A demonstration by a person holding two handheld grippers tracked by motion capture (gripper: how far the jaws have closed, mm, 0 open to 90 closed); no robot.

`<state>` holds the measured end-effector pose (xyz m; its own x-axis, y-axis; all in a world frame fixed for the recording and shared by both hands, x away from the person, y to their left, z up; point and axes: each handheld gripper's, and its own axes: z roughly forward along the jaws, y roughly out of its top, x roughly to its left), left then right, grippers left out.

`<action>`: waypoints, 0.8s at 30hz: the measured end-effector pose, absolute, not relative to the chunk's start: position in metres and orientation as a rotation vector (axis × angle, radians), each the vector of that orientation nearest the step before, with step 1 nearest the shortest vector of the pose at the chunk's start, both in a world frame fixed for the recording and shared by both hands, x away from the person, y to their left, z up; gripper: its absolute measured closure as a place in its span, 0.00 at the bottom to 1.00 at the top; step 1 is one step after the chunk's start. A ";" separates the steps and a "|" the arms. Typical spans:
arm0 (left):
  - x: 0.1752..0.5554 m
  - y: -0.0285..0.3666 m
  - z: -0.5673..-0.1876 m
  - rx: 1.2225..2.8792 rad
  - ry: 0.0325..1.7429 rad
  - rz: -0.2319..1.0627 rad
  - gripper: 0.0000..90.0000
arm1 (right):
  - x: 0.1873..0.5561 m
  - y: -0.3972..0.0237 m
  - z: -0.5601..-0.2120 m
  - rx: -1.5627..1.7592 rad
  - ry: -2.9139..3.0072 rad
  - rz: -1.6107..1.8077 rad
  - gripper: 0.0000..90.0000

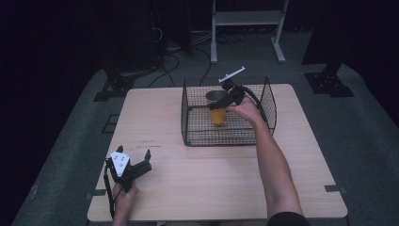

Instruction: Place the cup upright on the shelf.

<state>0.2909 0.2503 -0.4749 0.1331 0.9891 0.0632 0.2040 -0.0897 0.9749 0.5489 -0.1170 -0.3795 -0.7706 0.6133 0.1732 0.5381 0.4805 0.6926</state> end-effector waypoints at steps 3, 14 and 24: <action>0.291 0.250 -0.475 1.481 1.226 1.064 0.01 | 0.550 -0.116 -0.382 1.026 2.616 1.174 0.14; 0.291 0.250 -0.475 1.478 1.226 1.065 0.01 | 0.551 -0.114 -0.395 1.034 2.634 1.126 0.14; 0.290 0.250 -0.475 1.480 1.219 1.067 0.01 | 0.548 -0.118 -0.402 1.028 2.631 1.095 0.14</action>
